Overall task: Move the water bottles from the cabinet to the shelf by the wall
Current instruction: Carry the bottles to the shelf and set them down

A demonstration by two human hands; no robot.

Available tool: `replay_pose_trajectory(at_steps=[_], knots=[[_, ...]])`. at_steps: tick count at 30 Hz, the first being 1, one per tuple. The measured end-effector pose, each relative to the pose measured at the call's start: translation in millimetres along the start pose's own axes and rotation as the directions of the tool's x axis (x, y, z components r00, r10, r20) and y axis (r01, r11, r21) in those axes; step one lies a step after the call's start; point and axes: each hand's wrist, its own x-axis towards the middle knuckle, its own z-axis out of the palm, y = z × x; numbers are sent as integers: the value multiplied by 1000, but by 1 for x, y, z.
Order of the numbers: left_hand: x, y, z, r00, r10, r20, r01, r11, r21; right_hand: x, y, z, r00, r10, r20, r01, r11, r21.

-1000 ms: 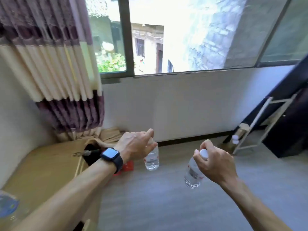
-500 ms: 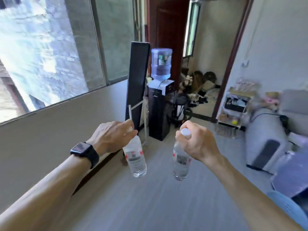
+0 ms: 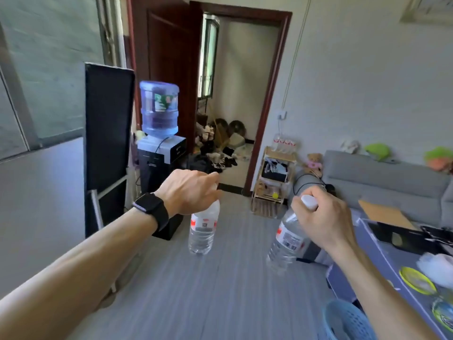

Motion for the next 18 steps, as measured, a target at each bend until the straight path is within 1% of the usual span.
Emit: replay_pose_trajectory(at_steps=[3,6,9,13,18], knots=[[59,-7,31,998,50,30,-50,999,-17,35,28,21,998,57,-13,-57,998,-15],[119,-14,63,995,73,66,-71,997,-29,74,60,46,994,110,18,-109,994,-30],[179,-19,98,992,90,84,-91,996,4,118,96,76,990,138,6,-138,990,-28],[266,-24,135,990,92,109,-96,995,32,187,146,116,994,108,0,-108,994,-3],[365,-44,170,989,57,137,-65,996,60,281,198,164,994,83,71,-83,997,2]])
